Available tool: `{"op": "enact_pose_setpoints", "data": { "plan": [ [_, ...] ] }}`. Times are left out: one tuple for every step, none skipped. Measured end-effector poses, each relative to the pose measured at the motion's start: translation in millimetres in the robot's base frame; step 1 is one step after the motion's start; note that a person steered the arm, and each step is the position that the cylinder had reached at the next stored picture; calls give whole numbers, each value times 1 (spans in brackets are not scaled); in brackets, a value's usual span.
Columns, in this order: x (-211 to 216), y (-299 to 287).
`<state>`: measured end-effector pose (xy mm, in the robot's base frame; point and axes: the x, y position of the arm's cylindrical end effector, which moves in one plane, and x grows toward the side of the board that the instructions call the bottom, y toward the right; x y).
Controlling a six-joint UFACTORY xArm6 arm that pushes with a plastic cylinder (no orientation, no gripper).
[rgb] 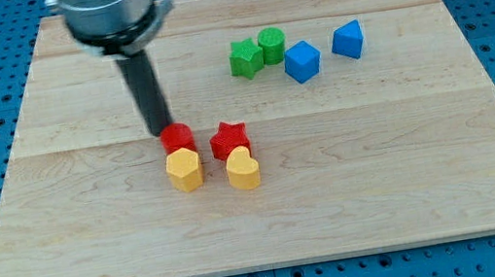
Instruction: Push the green star along with green circle a bit up
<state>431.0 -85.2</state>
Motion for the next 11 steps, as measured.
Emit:
{"op": "enact_pose_setpoints", "data": {
  "plan": [
    [-7, 37],
    [-28, 42],
    [-40, 66],
    [-41, 67],
    [-51, 50],
    [-63, 31],
    [-72, 36],
    [-79, 75],
    [-81, 92],
    [-81, 92],
    [-81, 98]
  ]
}}
